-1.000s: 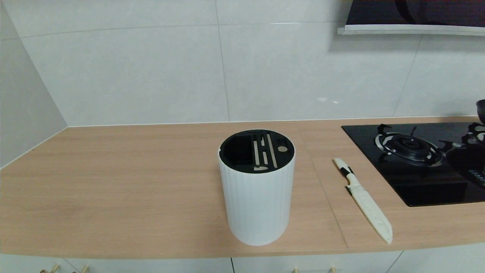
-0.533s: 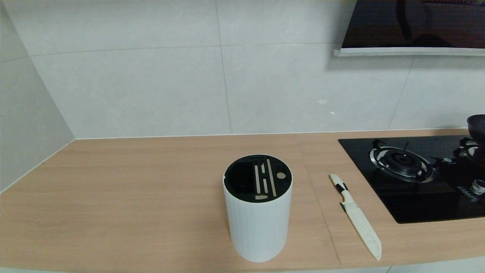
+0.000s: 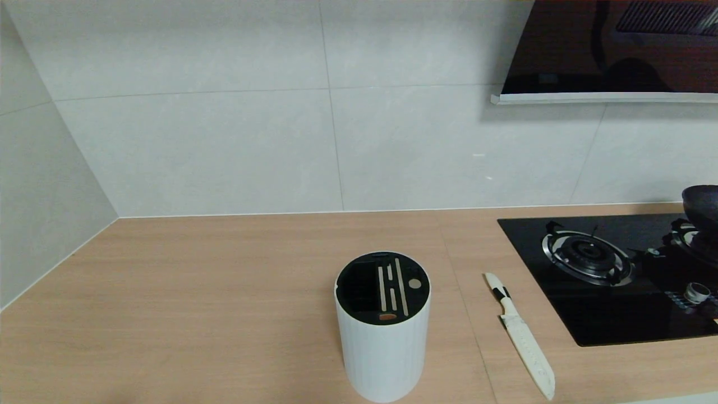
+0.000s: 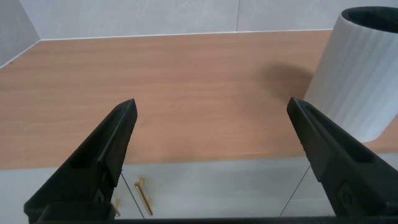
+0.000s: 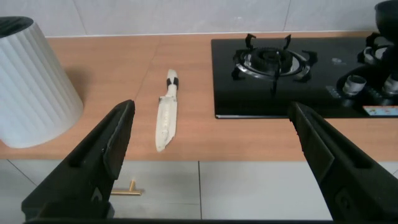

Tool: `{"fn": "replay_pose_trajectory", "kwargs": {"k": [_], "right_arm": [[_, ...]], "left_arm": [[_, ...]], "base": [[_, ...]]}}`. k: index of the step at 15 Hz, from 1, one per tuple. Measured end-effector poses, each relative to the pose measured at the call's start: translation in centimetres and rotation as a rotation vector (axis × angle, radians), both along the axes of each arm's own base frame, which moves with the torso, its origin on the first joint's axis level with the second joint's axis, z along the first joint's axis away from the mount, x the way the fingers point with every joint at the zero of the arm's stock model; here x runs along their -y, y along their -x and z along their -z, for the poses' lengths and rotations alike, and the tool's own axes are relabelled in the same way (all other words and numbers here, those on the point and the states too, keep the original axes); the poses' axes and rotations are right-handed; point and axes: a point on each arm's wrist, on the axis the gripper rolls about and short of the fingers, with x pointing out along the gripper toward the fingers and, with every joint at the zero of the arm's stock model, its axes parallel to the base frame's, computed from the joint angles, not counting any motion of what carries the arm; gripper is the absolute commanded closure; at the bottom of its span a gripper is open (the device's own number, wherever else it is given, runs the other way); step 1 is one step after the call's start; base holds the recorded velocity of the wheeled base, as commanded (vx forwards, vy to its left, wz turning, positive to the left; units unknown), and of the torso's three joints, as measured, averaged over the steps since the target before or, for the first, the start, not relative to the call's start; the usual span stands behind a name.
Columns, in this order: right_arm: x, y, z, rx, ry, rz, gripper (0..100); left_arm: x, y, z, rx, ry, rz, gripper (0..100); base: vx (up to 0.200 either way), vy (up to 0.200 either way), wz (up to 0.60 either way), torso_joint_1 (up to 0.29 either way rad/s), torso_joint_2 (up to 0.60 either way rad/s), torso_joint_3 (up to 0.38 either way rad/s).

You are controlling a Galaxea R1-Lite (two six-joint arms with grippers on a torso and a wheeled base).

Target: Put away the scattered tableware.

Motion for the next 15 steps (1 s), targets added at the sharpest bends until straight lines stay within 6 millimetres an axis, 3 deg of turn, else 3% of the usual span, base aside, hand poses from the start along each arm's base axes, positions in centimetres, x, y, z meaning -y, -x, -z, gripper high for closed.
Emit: {"fn": "replay_pose_trajectory", "kwargs": {"k": [12,15], "right_arm": [[0.0,0.0,0.0,0.001,0.001,0.003,0],[0.0,0.3,-1.8,0.134,-0.013,0.001,0]], "left_arm": [[0.0,0.0,0.0,0.000,0.000,0.000,0],[0.0,0.0,0.0,0.000,0.000,0.000,0]], "base": [[0.000,0.000,0.00,0.000,0.00,0.000],[0.000,0.000,0.00,0.000,0.00,0.000]]}}
